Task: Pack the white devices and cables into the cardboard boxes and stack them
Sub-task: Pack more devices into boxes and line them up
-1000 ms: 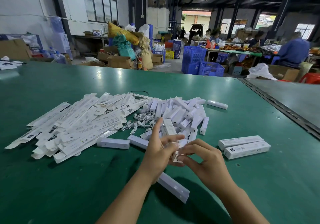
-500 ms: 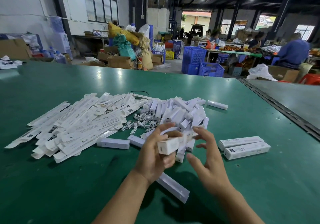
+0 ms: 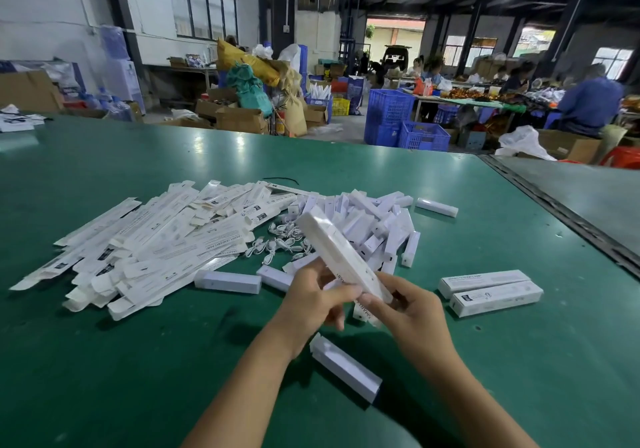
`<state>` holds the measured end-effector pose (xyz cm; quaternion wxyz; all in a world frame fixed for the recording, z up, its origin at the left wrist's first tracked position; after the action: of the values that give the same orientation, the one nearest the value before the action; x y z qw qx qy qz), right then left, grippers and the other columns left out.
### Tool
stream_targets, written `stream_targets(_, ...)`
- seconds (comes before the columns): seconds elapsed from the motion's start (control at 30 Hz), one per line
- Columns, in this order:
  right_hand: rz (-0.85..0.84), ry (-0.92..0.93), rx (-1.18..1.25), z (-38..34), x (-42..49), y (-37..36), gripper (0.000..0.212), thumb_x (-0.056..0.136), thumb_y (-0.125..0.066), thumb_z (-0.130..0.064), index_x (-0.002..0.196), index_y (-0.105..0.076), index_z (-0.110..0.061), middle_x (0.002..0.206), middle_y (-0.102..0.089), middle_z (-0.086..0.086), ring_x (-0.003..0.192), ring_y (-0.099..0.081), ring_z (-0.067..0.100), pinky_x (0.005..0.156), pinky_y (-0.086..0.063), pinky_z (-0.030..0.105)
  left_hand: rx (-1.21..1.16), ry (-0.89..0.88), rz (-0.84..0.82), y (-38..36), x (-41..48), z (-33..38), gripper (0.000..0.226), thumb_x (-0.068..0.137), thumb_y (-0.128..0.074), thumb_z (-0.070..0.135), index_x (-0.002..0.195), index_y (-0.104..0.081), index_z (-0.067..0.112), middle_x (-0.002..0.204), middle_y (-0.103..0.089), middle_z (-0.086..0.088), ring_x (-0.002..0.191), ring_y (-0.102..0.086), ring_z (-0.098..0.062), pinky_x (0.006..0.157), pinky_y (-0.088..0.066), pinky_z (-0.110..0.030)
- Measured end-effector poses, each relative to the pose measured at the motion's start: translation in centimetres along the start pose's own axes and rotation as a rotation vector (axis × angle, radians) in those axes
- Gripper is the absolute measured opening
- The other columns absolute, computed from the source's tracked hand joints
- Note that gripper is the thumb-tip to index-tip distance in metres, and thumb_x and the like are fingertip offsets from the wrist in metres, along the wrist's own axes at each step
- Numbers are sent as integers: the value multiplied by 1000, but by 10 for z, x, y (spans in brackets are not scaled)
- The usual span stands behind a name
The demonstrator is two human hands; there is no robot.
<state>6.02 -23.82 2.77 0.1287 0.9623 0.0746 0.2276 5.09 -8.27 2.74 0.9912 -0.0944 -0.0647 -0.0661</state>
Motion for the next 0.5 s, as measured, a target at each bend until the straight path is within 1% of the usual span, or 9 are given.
stream_targets(0.1,-11,-1,14,5,-1,1,16,90,-62,-52,103,-70,-51,88,-75,-9,72,-64,13,65,-53,24,21,-25,61,2,1,0,20,88,-74,15,108,-72,19,98,-75,-2,56,-56,-15,49,-43,-20)
stream_targets(0.13,-5,-16,24,8,-1,2,21,94,-51,-55,102,-70,-51,84,-73,-8,70,-62,12,65,-50,23,-10,-36,124,5,1,1,16,87,-75,17,103,-74,22,96,-75,-2,62,-59,-15,52,-44,-21)
stream_targets(0.2,48,-87,29,15,-1,5,41,92,-36,-59,91,-73,-43,70,-65,1,59,-53,8,57,-43,20,-92,-59,268,13,2,2,17,79,-76,27,95,-75,21,94,-76,-4,75,-66,-15,62,-50,-23)
stream_targets(0.27,44,-105,-173,22,3,7,37,94,-41,-52,89,-73,-35,65,-61,1,58,-52,10,57,-42,22,-166,-78,388,20,3,1,31,73,-76,30,100,-71,15,96,-76,-5,87,-70,-18,74,-53,-28)
stream_targets(0.3,-30,-93,-373,26,3,5,28,95,-47,-45,99,-72,-34,70,-63,-3,64,-55,11,62,-44,25,-206,-83,444,24,3,0,35,73,-77,28,102,-69,11,96,-76,-5,89,-71,-19,75,-54,-29)
stream_targets(0.33,-143,-76,-571,29,2,0,26,95,-52,-42,114,-67,-34,79,-63,-8,72,-56,10,67,-44,26,-246,-87,494,27,3,-2,33,76,-77,25,103,-68,9,95,-76,-5,88,-71,-19,74,-55,-27)
stream_targets(0.37,-243,-67,-732,31,1,-6,34,94,-53,-46,126,-59,-37,92,-61,-13,83,-57,9,71,-44,27,-277,-87,537,30,4,-3,29,79,-77,21,103,-67,8,93,-76,-4,86,-71,-19,71,-55,-24)
stream_targets(0.43,-331,-80,-891,33,0,-14,44,90,-48,-64,129,-48,-43,109,-58,-16,97,-58,11,72,-46,28,-322,-63,588,34,4,-6,19,85,-75,15,101,-67,9,92,-76,-5,83,-72,-19,67,-56,-21)
stream_targets(0.5,-326,-68,-953,29,0,-19,47,86,-44,-74,119,-48,-42,102,-55,-16,92,-58,12,65,-44,28,-361,-36,604,35,5,-9,13,89,-72,14,99,-66,10,91,-76,-5,79,-72,-19,64,-56,-21)
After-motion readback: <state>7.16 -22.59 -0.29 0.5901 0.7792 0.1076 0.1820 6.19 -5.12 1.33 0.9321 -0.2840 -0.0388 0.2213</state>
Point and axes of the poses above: each hand's wrist, its own x-axis towards the middle knuckle, its own y-axis out of the back of the hand, z = x × y, the point moved 5 cm from there along x, towards the middle knuckle
